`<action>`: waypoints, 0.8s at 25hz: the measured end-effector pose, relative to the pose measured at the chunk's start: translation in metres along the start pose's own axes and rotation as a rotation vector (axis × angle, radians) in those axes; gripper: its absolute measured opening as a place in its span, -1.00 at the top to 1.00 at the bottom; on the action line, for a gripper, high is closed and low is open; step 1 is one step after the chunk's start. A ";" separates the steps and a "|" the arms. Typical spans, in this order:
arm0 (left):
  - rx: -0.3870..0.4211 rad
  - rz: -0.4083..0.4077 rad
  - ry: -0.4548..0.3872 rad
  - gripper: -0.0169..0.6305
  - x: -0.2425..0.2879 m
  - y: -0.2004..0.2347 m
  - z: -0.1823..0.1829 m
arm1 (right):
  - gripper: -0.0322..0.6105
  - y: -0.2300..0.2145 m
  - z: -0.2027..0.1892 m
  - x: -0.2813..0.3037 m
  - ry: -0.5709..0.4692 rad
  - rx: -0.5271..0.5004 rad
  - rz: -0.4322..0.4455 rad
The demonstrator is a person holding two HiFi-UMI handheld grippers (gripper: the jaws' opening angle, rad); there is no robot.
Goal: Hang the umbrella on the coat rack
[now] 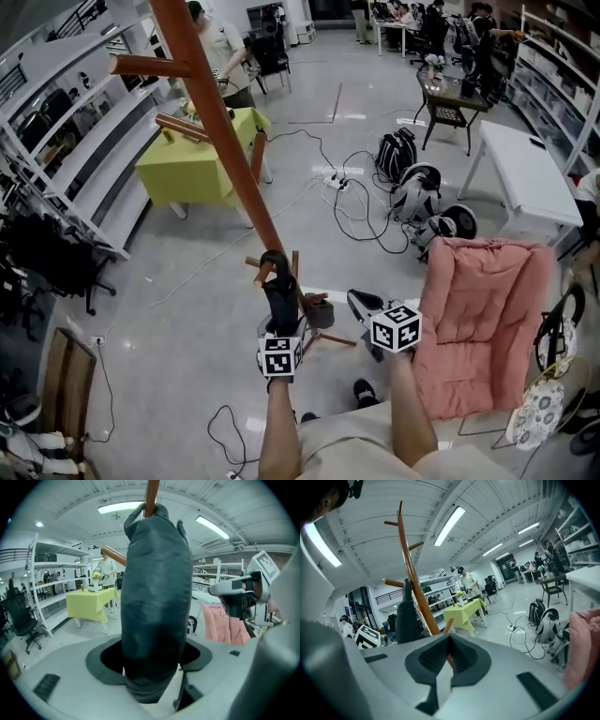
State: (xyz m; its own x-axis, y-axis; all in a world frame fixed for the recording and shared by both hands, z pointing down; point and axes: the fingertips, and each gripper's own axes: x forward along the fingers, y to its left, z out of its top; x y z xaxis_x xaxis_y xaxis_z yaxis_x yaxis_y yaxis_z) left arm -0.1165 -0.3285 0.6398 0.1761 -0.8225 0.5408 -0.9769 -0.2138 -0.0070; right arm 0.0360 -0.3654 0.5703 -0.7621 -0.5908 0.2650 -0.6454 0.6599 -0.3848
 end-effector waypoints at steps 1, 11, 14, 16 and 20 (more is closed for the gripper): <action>0.000 0.006 -0.004 0.03 0.000 0.002 0.001 | 0.89 0.000 0.000 0.000 -0.001 -0.001 -0.001; 0.003 0.030 -0.008 0.02 -0.007 0.008 0.003 | 0.89 0.001 -0.003 -0.003 0.003 -0.001 0.001; -0.003 0.031 -0.014 0.03 -0.012 0.007 0.003 | 0.89 0.006 -0.005 -0.003 0.007 0.001 0.014; -0.006 0.034 -0.021 0.02 -0.017 0.008 0.003 | 0.89 0.011 -0.007 -0.002 0.012 0.003 0.023; -0.008 0.048 -0.048 0.03 -0.029 0.013 0.007 | 0.89 0.019 -0.014 0.001 0.018 0.011 0.031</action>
State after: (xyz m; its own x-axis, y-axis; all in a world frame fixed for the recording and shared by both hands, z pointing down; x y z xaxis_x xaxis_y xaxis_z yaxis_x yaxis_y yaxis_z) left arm -0.1332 -0.3111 0.6180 0.1348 -0.8560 0.4991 -0.9852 -0.1698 -0.0251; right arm 0.0223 -0.3465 0.5759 -0.7823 -0.5619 0.2688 -0.6212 0.6723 -0.4026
